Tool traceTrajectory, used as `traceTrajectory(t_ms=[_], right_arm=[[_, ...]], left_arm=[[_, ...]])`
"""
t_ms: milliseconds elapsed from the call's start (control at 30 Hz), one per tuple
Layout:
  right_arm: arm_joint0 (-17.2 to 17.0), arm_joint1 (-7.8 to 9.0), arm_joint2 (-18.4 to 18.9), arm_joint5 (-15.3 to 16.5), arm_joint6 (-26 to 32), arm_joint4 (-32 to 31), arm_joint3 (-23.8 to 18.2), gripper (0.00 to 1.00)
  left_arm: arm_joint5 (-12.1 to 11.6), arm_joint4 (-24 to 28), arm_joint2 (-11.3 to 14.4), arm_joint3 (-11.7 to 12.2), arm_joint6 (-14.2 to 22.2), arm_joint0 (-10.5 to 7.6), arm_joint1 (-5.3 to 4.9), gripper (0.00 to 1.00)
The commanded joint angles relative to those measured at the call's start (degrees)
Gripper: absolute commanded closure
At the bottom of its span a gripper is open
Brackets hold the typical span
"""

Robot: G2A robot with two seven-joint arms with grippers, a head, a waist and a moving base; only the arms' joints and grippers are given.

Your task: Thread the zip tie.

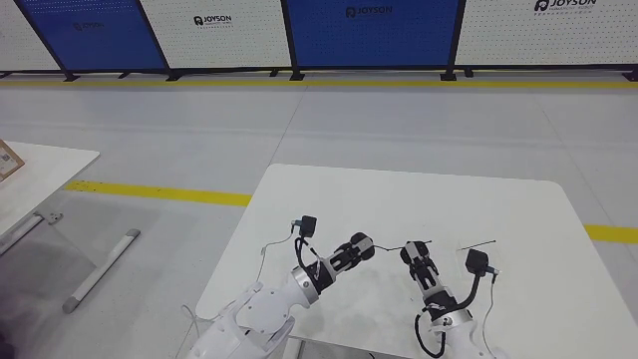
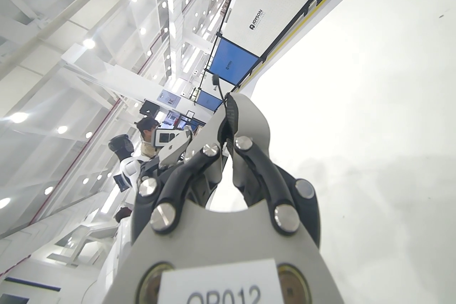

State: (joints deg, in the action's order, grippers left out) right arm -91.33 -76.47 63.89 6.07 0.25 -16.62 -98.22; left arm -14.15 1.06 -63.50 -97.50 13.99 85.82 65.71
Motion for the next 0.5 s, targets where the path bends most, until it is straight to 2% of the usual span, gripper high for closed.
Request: traceTrajectory(t_ms=[0,467], right_arm=[[0.2,-0.04,-0.15,-0.24,0.86,0.62,0.21,1.0],[0.54,-0.07,-0.14,-0.97,2.17,1.59,0.51,1.0]], left_arm=[[-0.25,0.14,-0.05,-0.13,0.02,0.17,-0.01,1.0],[-0.53,0.1,-0.18,-0.16,-0.16,0.35,-0.03,1.0]])
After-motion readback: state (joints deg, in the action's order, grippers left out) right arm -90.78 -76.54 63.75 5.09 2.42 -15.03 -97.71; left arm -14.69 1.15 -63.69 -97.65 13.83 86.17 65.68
